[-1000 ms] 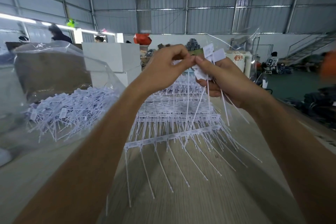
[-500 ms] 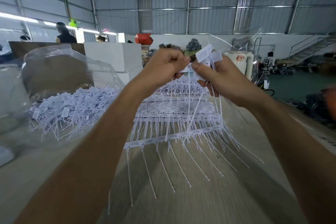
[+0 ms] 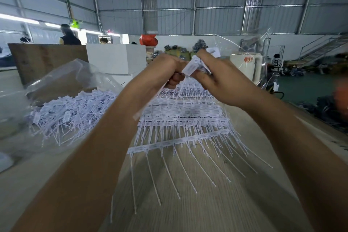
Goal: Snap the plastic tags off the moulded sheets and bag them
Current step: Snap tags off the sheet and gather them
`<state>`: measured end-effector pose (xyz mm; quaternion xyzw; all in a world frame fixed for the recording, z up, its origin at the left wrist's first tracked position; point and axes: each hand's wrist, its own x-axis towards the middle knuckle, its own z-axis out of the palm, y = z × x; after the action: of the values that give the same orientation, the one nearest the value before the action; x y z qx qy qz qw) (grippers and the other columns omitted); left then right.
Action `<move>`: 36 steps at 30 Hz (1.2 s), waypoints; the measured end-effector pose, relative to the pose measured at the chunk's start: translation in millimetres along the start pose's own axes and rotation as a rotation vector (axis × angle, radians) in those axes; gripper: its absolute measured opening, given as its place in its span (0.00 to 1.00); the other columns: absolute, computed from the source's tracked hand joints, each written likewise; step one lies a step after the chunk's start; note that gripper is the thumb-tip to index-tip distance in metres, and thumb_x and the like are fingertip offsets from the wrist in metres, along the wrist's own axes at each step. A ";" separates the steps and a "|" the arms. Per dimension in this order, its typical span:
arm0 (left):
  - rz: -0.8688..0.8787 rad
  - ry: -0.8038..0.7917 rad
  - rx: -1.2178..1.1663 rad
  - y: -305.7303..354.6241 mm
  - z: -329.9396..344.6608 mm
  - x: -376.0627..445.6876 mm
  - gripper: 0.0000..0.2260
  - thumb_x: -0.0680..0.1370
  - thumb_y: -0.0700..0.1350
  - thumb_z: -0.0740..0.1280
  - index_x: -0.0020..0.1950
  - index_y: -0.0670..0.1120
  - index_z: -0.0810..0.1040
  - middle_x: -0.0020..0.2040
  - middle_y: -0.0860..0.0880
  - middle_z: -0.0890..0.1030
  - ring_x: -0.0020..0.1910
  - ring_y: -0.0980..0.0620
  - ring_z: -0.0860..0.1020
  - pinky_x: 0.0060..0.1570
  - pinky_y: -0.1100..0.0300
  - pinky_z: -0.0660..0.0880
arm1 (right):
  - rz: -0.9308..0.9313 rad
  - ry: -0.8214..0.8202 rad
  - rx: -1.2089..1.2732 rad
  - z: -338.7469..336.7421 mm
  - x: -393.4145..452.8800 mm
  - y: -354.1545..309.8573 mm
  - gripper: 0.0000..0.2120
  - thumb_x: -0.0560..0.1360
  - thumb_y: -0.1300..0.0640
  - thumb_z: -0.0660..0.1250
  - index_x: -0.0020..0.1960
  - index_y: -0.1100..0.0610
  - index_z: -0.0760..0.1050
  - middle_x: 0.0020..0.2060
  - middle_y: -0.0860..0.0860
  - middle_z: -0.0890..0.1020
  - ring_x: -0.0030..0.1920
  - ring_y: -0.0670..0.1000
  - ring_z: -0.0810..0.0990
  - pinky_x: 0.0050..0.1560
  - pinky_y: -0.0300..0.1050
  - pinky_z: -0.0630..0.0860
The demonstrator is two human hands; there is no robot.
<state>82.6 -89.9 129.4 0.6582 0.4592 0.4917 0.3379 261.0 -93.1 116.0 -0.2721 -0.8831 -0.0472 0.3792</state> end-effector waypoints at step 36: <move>0.438 0.065 0.052 -4.1 -0.7 -2.8 0.05 0.74 0.32 0.74 0.47 0.35 0.81 0.44 0.39 0.84 0.39 0.39 0.83 0.38 0.57 0.79 | 0.367 0.098 0.643 -0.7 -3.9 2.4 0.10 0.83 0.46 0.61 0.46 0.47 0.76 0.28 0.47 0.77 0.23 0.41 0.70 0.23 0.40 0.66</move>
<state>80.5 -91.1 125.0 0.7345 0.3285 0.5623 0.1910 264.9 -93.0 113.4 -0.2903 -0.7700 0.2886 0.4895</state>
